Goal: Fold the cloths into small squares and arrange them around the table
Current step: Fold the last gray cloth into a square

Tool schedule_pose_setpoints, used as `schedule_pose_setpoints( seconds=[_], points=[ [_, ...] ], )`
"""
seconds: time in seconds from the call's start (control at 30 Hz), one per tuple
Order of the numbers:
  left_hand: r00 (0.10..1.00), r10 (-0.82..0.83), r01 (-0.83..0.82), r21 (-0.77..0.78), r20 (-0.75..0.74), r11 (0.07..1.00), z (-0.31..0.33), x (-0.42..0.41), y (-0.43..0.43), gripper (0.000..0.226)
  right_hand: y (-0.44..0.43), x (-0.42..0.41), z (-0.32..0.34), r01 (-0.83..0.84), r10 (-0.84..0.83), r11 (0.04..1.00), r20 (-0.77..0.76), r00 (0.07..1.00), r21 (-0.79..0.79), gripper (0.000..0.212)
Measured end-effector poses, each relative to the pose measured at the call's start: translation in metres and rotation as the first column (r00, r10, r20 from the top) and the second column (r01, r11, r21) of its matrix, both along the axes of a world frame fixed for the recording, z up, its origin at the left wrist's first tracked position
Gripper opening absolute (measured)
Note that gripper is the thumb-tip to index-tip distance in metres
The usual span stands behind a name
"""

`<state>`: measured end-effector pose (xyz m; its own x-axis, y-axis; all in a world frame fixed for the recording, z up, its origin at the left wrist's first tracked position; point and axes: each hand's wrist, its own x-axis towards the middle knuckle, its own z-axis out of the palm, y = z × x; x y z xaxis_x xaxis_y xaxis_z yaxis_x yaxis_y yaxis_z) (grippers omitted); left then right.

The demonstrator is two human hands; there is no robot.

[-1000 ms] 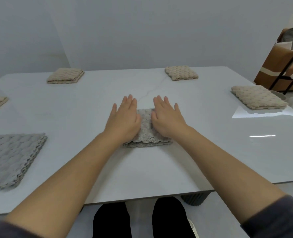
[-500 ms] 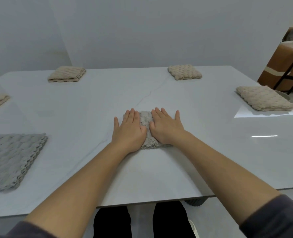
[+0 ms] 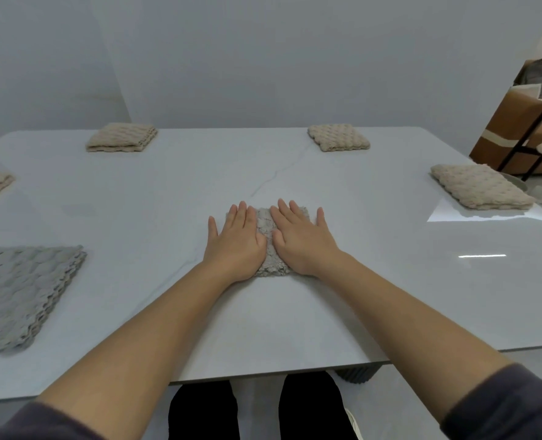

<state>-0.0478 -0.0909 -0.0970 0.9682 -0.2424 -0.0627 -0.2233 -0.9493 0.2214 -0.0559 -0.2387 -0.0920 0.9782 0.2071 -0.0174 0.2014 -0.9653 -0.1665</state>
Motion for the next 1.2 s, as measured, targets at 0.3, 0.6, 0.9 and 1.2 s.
schedule_pose_setpoints(
  seconds=[0.3,0.6,0.9,1.2],
  points=[
    [0.988,-0.133,0.127,0.080,0.076,0.989,0.006,0.002,0.001,0.058,-0.005,0.004,-0.001,0.010,-0.009,1.000,-0.054,0.998,0.015,0.057],
    [0.980,-0.054,0.050,0.023,0.192,0.998,-0.003,-0.008,0.002,0.059,-0.004,-0.004,-0.011,0.114,-0.119,0.991,0.080,0.990,0.069,0.061],
    [0.999,-0.038,0.038,0.008,0.009,0.999,0.003,0.000,0.001,0.057,-0.005,-0.001,-0.006,0.111,-0.109,0.991,-0.020,0.994,0.080,0.060],
    [1.000,0.015,-0.013,-0.075,0.023,0.997,0.005,-0.019,0.002,0.056,-0.010,-0.014,0.003,0.092,-0.086,0.988,-0.052,0.995,0.121,0.059]
  ],
)
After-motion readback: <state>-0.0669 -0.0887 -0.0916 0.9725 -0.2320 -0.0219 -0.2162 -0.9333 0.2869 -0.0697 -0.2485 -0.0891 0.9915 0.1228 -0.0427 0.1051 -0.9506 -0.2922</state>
